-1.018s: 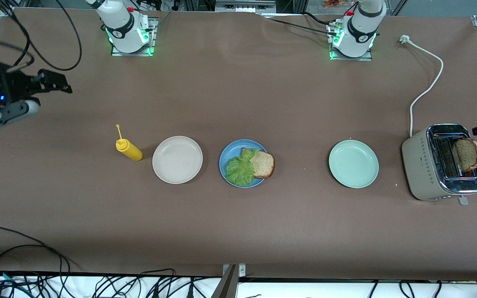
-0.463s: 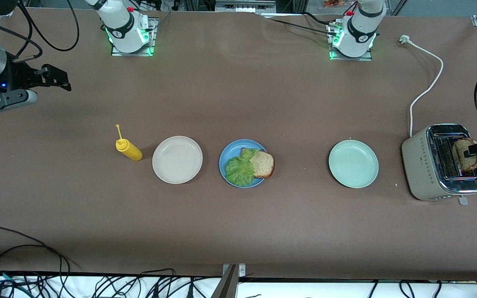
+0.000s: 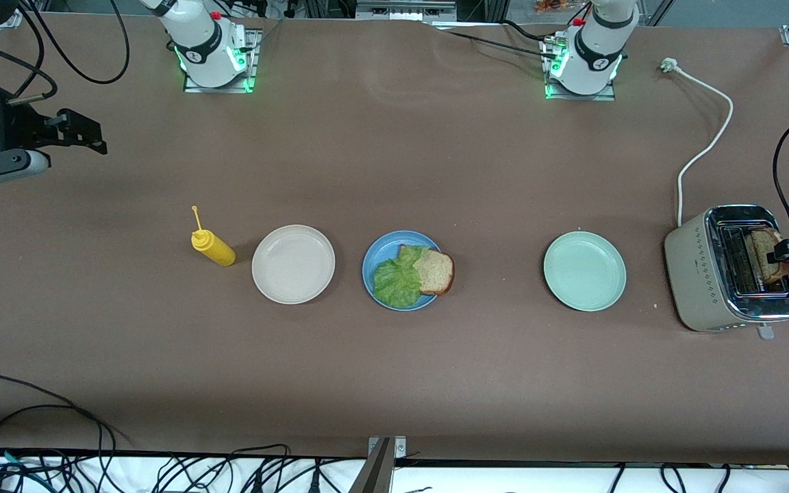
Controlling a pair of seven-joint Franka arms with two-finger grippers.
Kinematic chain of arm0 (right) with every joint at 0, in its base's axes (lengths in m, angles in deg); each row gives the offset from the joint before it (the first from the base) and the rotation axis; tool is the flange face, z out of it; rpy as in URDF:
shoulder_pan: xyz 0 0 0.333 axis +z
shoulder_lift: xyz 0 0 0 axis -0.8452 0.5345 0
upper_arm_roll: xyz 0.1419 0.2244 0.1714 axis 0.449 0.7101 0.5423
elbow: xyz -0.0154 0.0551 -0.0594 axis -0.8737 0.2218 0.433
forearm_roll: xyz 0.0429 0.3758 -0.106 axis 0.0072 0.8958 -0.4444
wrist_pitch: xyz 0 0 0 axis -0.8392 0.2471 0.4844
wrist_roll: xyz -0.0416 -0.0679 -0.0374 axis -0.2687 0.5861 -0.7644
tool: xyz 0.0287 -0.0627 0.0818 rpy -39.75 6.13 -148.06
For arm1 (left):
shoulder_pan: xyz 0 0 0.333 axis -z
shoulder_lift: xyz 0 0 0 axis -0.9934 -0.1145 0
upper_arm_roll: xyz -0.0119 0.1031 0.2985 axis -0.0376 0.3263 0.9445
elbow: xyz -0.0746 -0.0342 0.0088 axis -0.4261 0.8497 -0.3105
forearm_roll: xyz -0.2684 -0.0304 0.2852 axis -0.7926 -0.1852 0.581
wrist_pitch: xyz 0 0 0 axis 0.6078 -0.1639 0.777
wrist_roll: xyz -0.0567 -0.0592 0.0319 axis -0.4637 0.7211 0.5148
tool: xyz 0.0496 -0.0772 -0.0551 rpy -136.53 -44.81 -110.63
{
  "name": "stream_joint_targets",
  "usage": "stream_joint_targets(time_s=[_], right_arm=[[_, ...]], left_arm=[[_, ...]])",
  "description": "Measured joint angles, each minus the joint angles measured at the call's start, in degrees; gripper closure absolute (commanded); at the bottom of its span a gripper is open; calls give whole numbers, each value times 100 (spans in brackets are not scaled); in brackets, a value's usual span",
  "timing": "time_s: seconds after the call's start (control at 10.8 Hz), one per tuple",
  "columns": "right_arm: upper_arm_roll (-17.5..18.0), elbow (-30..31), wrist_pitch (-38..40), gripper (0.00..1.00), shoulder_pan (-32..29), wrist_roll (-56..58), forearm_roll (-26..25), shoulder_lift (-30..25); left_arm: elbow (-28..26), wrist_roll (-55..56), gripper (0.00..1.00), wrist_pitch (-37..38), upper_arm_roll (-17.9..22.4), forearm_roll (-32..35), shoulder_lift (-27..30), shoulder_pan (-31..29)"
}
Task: Make sandwich in blue plate with both arms
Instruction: 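Grasp the toaster bread slice with the left gripper and lift it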
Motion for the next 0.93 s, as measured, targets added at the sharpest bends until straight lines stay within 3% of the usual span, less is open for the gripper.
stream_joint_targets(time_s=[0.46,0.93], right_arm=[[-119,-45,-138,0,-65,-149,-100,6],[-183,-85,-157,0,-174,-306,-201,43]], left_arm=[[168,0,100,316,-3,224,122,-13],[1208,-10,100,1925,-181,521,533,169]])
